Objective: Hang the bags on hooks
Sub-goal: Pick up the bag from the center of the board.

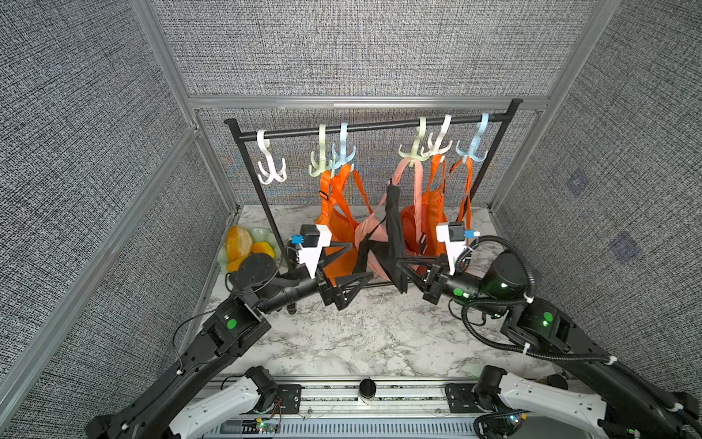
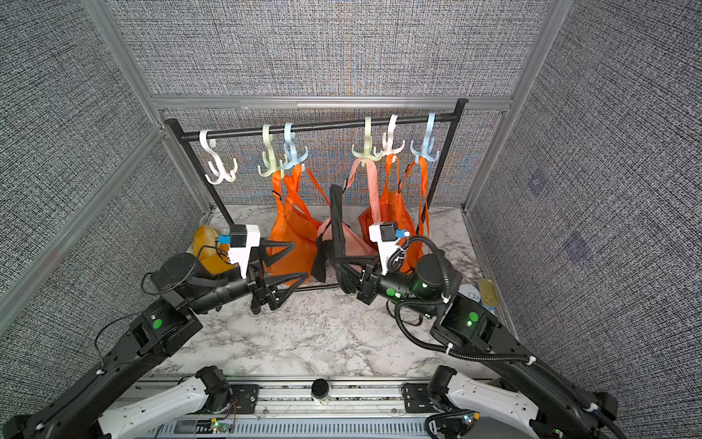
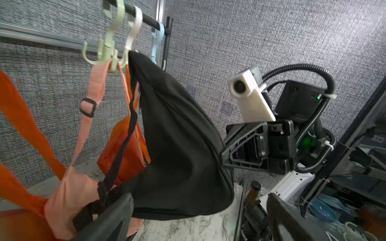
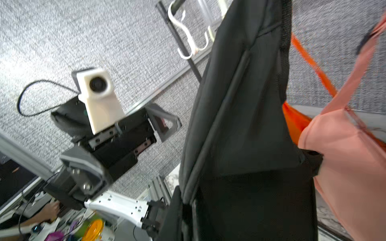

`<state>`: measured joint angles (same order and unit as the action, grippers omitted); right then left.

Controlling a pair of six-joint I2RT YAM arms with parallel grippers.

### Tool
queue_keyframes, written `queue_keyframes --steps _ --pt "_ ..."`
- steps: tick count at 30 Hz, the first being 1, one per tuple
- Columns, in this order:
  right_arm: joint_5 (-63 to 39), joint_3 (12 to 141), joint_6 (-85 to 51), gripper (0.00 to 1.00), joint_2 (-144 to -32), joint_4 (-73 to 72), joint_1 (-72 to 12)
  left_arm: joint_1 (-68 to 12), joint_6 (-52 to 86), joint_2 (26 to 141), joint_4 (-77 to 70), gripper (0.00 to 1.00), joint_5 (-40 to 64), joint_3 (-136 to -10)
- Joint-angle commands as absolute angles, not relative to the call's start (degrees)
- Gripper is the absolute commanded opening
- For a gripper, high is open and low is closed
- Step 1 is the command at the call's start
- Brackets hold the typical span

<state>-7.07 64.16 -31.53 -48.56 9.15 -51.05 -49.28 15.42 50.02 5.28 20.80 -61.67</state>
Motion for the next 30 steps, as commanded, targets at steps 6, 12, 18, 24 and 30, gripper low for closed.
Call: queue_keyframes --steps 6,12,18,24,30 --pt "3.92 63.51 -39.10 0.00 -45.27 4.26 -48.70 -62.07 6.06 59.43 3.60 0.99 3.82 -64.45" --pt "6.66 61.63 -43.05 0.00 -45.44 0.39 -48.69 -66.68 2.44 66.17 -3.12 0.99 -5.59 -65.97" --pt "8.85 58.99 -45.82 0.00 -45.27 -3.29 -48.78 -67.74 1.06 71.23 -6.13 0.99 -7.42 -68.45" --pt "8.18 57.84 -47.21 0.00 -45.82 -5.65 -48.86 -67.85 1.10 74.24 -5.70 0.78 -13.20 -70.21" --pt "8.75 57.44 -45.97 0.00 -44.70 -5.36 -48.86 -67.78 0.35 72.16 -4.35 0.18 -15.12 -69.70"
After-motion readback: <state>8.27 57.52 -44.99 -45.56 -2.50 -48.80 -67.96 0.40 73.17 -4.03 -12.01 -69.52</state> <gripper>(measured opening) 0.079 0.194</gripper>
